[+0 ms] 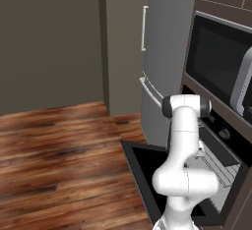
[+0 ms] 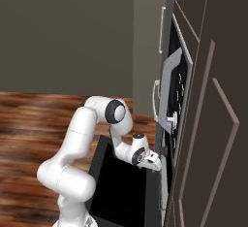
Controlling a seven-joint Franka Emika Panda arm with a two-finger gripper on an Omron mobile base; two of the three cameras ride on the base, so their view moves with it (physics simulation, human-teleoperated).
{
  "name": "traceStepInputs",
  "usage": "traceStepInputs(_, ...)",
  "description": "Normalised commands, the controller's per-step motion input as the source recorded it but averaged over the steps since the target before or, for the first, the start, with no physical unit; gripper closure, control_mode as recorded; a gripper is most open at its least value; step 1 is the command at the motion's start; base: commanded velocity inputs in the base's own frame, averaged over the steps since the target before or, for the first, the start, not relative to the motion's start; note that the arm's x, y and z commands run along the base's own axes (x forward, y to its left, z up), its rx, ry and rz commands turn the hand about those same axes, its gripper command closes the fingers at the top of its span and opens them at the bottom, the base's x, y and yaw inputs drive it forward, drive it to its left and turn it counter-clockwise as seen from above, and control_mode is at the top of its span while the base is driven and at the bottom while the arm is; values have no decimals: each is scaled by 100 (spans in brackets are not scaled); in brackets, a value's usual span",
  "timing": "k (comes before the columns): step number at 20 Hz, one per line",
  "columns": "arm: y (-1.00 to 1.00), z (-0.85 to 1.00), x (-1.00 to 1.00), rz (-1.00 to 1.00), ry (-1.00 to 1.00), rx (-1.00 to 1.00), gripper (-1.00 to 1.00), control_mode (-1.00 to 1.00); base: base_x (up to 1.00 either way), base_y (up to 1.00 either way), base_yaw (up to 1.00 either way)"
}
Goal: Take the baked cake out of the oven and place it on the plate for cooling. Then close the oven door.
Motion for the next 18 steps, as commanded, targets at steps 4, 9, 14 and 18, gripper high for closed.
traceStepInputs(4,71,99,-59,10,0,0,-100,-100,0,0,0)
traceStepInputs(9,99,88,-60,10,1,-12,-100,-100,0,0,0)
traceStepInputs(14,100,74,-44,6,7,-22,-100,-100,0,0,0)
traceStepInputs(18,100,77,-22,5,9,-23,-100,-100,0,0,0)
